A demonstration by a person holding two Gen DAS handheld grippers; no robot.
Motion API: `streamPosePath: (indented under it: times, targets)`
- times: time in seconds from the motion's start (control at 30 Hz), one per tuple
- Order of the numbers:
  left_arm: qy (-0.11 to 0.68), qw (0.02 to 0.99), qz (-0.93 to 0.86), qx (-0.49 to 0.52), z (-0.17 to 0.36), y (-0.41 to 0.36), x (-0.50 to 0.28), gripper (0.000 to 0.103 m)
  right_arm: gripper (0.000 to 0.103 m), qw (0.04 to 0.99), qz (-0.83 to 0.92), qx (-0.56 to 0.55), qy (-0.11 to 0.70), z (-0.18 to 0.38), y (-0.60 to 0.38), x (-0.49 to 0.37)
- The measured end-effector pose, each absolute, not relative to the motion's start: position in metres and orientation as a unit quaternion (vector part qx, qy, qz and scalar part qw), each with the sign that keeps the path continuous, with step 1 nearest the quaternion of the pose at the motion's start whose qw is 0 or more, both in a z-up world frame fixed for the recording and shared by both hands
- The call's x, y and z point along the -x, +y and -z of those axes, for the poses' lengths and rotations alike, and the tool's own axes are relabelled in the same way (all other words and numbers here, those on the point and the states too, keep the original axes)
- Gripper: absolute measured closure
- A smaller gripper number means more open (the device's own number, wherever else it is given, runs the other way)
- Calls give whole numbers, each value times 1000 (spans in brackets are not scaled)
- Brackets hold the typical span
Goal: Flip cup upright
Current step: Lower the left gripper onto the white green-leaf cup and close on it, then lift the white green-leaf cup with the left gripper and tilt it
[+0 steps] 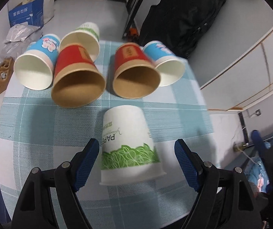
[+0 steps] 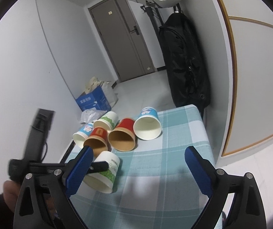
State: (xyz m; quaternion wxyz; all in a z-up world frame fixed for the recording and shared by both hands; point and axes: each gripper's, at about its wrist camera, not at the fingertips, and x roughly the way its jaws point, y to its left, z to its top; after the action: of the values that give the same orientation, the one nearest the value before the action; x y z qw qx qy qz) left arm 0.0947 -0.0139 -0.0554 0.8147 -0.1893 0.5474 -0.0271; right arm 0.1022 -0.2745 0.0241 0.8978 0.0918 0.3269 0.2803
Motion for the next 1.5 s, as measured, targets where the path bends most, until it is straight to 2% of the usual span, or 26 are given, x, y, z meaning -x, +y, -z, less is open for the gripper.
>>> streamPosePath:
  times: [0.2, 0.3, 0.77, 1.1, 1.5]
  targets:
    - [573, 800, 19, 176, 57, -13, -94, 26, 6, 895, -283, -103, 330, -23, -278, -107]
    - [588, 791, 13, 168, 59, -14, -98, 44, 6, 894, -283, -107, 331, -23, -280, -109]
    - [574, 800, 35, 170, 43, -22, -112, 45, 6, 892, -272, -122, 339, -21, -287, -111]
    - [530, 823, 65, 194, -7, -25, -106, 45, 6, 893, -276, -119, 334, -24, -287, -106]
    - [445, 866, 86, 212, -68, -9, -48, 45, 6, 901, -305, -83, 299, -35, -264, -79]
